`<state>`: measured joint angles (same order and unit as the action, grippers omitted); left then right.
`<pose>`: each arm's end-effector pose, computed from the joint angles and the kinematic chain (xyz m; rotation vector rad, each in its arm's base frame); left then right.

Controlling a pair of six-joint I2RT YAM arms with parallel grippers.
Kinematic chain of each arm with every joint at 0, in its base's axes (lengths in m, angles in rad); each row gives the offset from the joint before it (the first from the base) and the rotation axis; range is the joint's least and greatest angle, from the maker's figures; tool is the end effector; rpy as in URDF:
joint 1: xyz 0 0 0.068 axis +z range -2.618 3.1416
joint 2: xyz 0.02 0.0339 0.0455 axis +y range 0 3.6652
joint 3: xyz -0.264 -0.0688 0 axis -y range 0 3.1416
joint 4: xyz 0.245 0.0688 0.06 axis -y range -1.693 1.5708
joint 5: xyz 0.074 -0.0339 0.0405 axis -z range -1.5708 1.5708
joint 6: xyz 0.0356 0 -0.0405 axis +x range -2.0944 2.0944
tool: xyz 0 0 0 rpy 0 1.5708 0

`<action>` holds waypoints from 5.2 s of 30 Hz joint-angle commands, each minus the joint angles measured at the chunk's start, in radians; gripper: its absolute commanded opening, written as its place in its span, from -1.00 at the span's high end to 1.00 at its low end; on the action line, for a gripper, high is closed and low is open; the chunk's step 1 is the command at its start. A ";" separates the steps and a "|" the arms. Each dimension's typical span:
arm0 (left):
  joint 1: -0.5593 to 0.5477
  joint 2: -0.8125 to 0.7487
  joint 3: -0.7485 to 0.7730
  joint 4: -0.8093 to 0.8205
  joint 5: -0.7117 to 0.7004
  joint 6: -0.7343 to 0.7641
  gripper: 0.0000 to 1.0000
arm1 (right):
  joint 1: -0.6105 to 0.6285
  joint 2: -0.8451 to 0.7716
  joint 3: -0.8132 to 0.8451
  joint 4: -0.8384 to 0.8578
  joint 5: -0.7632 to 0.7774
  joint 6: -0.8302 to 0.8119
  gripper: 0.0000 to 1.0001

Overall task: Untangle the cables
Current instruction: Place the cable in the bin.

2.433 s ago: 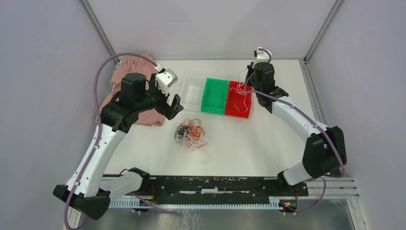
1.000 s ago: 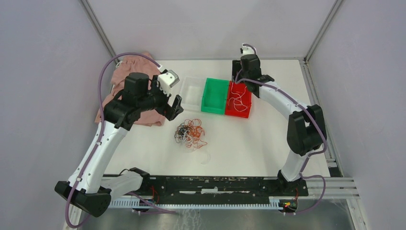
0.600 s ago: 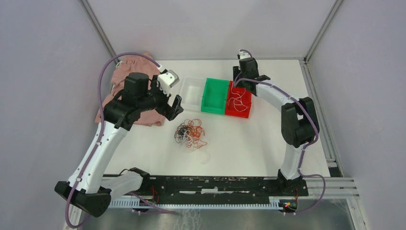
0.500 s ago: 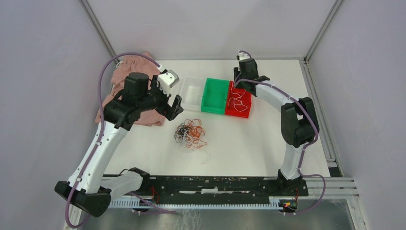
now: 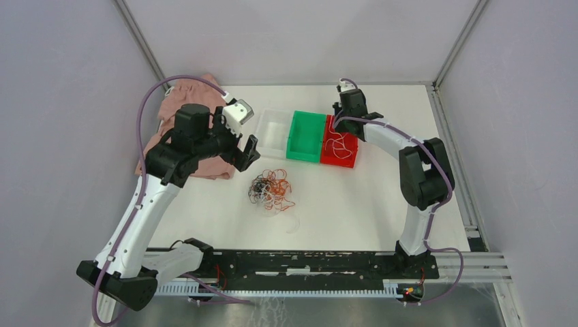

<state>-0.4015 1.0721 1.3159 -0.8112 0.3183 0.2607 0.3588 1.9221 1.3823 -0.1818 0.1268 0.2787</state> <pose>0.1870 -0.0915 0.4048 0.8686 1.9508 -0.4227 0.4079 0.1482 0.2147 -0.0260 2.2922 0.1865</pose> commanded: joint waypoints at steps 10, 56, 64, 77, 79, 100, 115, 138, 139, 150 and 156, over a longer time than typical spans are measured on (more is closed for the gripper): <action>0.001 -0.023 0.028 0.039 0.013 0.041 -0.99 | -0.049 -0.065 0.194 -0.067 -0.047 -0.049 -0.33; 0.000 -0.049 -0.002 0.064 0.014 0.039 -0.99 | -0.036 -0.097 -0.060 0.162 -0.150 0.067 0.10; 0.000 -0.058 -0.009 0.064 0.008 0.045 -0.99 | -0.006 -0.058 -0.109 0.218 -0.074 0.089 0.12; 0.000 -0.064 -0.010 0.061 0.000 0.046 -0.99 | -0.007 0.026 -0.098 0.249 -0.005 0.110 0.23; 0.001 -0.064 -0.010 0.061 0.001 0.048 -0.99 | -0.006 0.027 -0.113 0.254 0.008 0.110 0.36; 0.000 -0.063 -0.006 0.067 0.022 0.040 -0.99 | 0.063 -0.026 -0.153 0.113 0.113 -0.033 0.91; 0.000 -0.075 -0.023 0.072 0.027 0.049 -0.99 | 0.048 -0.190 -0.037 -0.039 0.027 0.019 -0.01; 0.000 -0.085 -0.025 0.055 0.014 0.060 -0.99 | -0.019 -0.049 0.081 -0.080 0.194 -0.121 -0.08; 0.000 -0.082 -0.024 0.055 0.016 0.058 -0.99 | -0.022 -0.040 0.088 -0.084 0.190 -0.134 -0.07; 0.001 -0.078 -0.019 0.055 0.007 0.064 -0.99 | -0.027 0.042 0.110 -0.085 0.151 -0.184 0.06; 0.001 -0.074 -0.024 0.059 0.008 0.059 -0.99 | -0.027 0.037 0.090 -0.065 0.149 -0.189 0.24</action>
<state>-0.4015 1.0004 1.2888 -0.7834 0.3225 0.2901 0.3302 1.9491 1.4567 -0.2855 0.2928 0.0986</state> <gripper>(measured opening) 0.993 0.415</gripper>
